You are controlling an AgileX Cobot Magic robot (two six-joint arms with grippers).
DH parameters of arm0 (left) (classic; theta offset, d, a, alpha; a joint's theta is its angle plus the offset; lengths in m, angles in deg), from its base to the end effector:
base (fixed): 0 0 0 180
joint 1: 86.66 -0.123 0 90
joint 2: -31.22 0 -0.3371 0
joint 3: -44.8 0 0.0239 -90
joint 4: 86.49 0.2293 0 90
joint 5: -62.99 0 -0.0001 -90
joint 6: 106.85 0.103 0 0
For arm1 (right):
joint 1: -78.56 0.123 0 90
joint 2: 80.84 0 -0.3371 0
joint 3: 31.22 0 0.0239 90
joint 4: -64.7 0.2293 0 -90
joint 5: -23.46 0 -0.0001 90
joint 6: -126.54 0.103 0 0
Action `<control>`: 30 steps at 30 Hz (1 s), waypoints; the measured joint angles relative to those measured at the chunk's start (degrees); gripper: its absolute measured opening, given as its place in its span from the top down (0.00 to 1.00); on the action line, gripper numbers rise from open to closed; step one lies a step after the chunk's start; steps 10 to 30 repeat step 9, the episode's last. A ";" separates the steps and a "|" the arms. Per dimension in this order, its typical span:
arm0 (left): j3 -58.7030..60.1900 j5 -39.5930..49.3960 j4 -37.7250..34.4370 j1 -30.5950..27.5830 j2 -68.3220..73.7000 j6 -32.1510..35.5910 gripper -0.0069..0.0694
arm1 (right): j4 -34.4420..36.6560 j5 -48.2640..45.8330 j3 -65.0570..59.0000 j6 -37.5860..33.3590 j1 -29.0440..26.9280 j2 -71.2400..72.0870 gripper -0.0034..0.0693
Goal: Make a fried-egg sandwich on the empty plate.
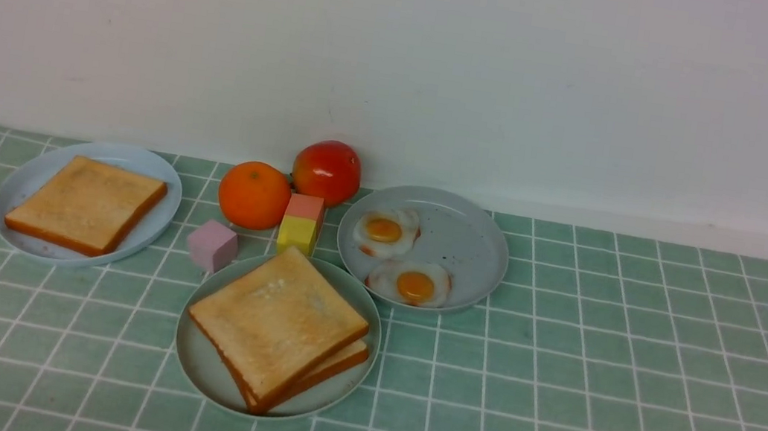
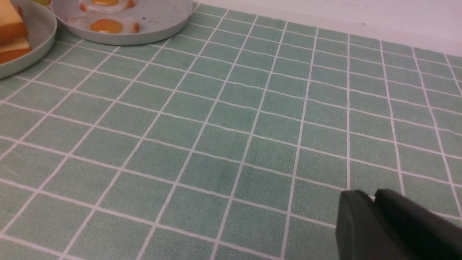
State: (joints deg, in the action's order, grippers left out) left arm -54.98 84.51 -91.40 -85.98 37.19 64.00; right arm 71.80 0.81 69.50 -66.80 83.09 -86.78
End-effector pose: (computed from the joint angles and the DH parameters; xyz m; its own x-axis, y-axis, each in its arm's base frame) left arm -0.0100 -0.0031 0.1659 -0.3042 -0.2335 -0.9235 -0.0313 0.9714 -0.2353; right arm -0.0112 0.0040 0.1694 -0.2865 -0.1410 -0.9476 -0.1590 0.9824 -0.0981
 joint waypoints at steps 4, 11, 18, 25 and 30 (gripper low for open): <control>0.00 0.00 0.00 0.00 0.00 0.00 0.92 | 0.00 0.00 0.00 0.00 0.00 0.00 0.82; 0.00 0.00 0.00 0.00 0.00 0.00 0.91 | 0.00 0.00 0.00 0.00 0.00 0.00 0.81; 0.00 0.00 0.00 0.00 0.00 0.00 0.91 | 0.00 0.00 0.00 0.00 0.00 0.00 0.81; 0.00 0.00 0.00 0.00 0.00 0.00 0.91 | 0.00 0.00 0.00 0.00 0.00 0.00 0.81; 0.00 0.00 0.00 0.00 0.00 0.00 0.91 | 0.00 0.00 0.00 0.00 0.00 0.00 0.81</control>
